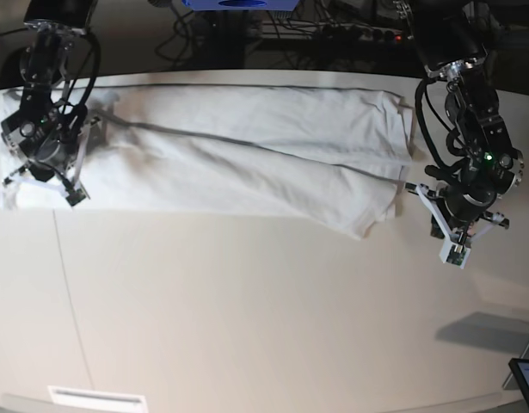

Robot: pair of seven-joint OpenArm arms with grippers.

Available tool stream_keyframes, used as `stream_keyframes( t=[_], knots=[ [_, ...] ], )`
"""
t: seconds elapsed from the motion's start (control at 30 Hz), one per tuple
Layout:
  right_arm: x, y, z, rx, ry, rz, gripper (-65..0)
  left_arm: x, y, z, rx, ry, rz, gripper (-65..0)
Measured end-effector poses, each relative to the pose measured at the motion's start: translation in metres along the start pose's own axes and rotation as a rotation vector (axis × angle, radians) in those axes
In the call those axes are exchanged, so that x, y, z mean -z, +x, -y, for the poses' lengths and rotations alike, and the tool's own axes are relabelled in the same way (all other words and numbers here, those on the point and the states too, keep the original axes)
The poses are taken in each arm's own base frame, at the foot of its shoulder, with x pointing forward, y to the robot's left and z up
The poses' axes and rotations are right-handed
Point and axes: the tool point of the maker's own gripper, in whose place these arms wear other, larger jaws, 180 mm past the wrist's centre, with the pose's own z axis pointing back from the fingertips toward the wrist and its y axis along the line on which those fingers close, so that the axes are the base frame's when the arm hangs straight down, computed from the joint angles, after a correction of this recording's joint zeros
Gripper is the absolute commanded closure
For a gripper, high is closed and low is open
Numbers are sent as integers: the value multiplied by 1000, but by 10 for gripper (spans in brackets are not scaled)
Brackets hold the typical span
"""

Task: Fold the T-shirt properly
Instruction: 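Drag the left gripper along the strip edge to straighten it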

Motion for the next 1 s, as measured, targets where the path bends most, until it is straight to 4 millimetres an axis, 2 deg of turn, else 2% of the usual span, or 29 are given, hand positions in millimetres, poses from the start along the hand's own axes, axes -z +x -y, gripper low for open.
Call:
stream_keyframes(
  t=[0.1,0.17,0.2,0.33,0.47,0.6,0.73,0.77,0.9,1.0],
  knots=[
    [1,-7,2,20,0,-21,-370,-3,20,11,-35,-72,81,-99],
    [1,-13,8,42,-13,-31,-432,-5,30,20,-61,-129,125,-129],
    [0,-16,12,56,-22,-34,-443,-6,33,24,-69,-150,141,-136],
    [-15,-19,39,107,-102,-14,-443,-7,36,28,-79,-173,155,-131],
    [-22,-11,60,157,-150,57,-443,-8,45,34,-102,-204,192,-129],
    [-22,-9,61,156,-155,72,-443,-4,46,29,-100,-162,179,-129],
    [-22,0,57,162,-147,113,-443,19,23,28,-130,-118,65,-139],
    [-21,0,54,167,-139,111,-441,26,19,30,-149,-124,43,-155],
    [-21,1,52,169,-136,115,-441,48,12,36,-204,-181,-5,-312],
    [-21,1,52,170,-135,116,-441,62,20,41,-275,-246,4,-378]
  ],
)
